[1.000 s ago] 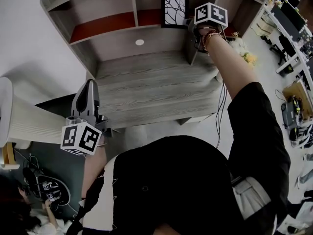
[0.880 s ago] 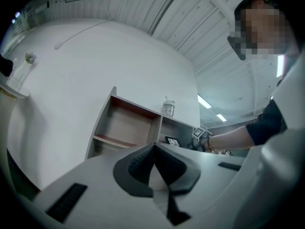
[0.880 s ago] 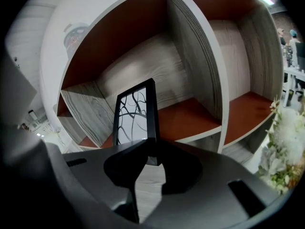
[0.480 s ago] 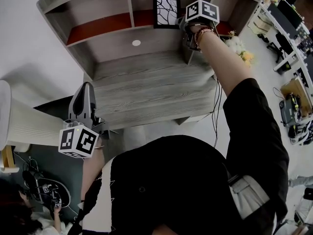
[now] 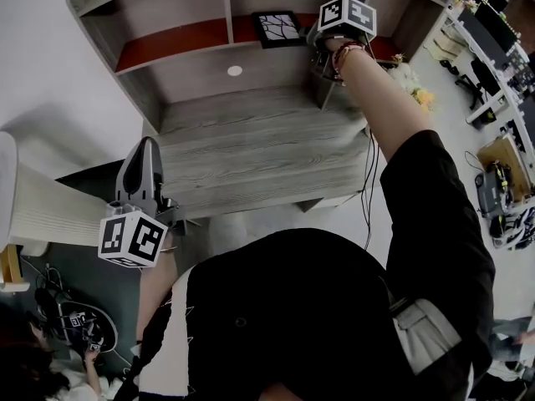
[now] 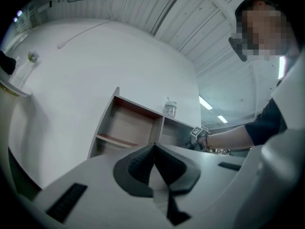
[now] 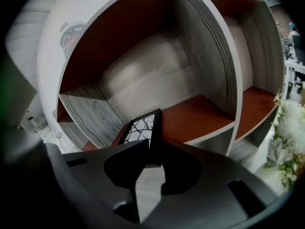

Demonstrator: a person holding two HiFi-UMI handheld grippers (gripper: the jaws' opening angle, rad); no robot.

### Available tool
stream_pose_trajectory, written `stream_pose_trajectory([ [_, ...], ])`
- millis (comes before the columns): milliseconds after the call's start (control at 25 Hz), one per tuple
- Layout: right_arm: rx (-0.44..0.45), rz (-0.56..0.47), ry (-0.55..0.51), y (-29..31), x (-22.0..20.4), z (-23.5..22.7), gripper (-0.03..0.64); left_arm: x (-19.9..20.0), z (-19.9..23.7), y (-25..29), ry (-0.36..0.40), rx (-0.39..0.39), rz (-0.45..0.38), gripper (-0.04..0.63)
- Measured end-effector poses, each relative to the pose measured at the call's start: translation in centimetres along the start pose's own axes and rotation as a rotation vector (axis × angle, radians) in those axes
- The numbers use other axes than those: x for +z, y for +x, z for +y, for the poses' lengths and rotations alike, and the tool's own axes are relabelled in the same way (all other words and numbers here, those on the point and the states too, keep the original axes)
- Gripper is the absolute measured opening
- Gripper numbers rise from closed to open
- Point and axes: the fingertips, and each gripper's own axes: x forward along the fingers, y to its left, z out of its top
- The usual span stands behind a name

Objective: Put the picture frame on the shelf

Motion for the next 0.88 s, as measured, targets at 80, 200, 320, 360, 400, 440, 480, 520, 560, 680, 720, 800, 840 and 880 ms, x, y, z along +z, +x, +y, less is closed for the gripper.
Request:
stream_pose_trajectory([
  [80, -0.008, -0.001, -0.006, 0.04, -0.03, 0.03, 0.08, -0.01, 0.1, -0.03, -0.001, 0.0, 0.003, 0.011],
  [200, -0.013, 0.001, -0.003, 0.0, -0.07, 0.01, 0.08, 0.04, 0.13, -0.06, -0.007, 0.001, 0.007, 0.011],
  [320, -0.016, 0.002, -0.006, 0.0, 0.02, 0.11, 0.08, 0.14, 0.09, 0.1, -0.009, 0.002, 0.011, 0.011],
  [360, -0.016, 0.001, -0.006, 0.04, 0.07, 0.12, 0.08, 0.11, 0.08, 0.15, -0.009, 0.0, 0.01, 0.011],
  [400, -0.015, 0.0, -0.006, 0.08, 0.1, 0.1, 0.08, 0.06, 0.09, 0.18, -0.007, -0.002, 0.007, 0.011],
  [440, -0.015, -0.002, -0.006, 0.1, 0.13, 0.08, 0.081, -0.03, 0.13, 0.18, -0.006, -0.005, 0.004, 0.011],
  [480, -0.016, -0.002, -0.008, 0.11, 0.14, 0.06, 0.08, -0.12, 0.18, 0.15, -0.007, -0.005, 0.001, 0.011],
  [520, -0.017, -0.002, -0.011, 0.11, 0.13, 0.05, 0.081, -0.21, 0.23, 0.1, -0.01, -0.003, -0.001, 0.011],
  [560, -0.018, -0.002, -0.015, 0.12, 0.12, 0.06, 0.081, -0.28, 0.26, 0.05, -0.014, 0.0, -0.002, 0.011],
  [680, -0.017, 0.0, -0.025, 0.16, 0.06, 0.11, 0.081, -0.36, 0.09, -0.02, -0.015, 0.007, 0.003, 0.011],
  [720, -0.015, -0.001, -0.027, 0.17, 0.05, 0.14, 0.081, -0.36, 0.04, -0.04, -0.014, 0.007, 0.003, 0.011],
  [800, -0.008, -0.004, -0.026, 0.22, 0.07, 0.2, 0.081, -0.26, -0.01, -0.06, -0.007, 0.004, -0.004, 0.011],
  [840, -0.005, -0.006, -0.025, 0.25, 0.13, 0.2, 0.081, -0.16, -0.05, -0.08, -0.004, 0.005, -0.006, 0.011],
  [880, -0.003, -0.008, -0.025, 0.27, 0.21, 0.17, 0.084, -0.07, -0.12, -0.12, -0.002, 0.007, -0.006, 0.011],
])
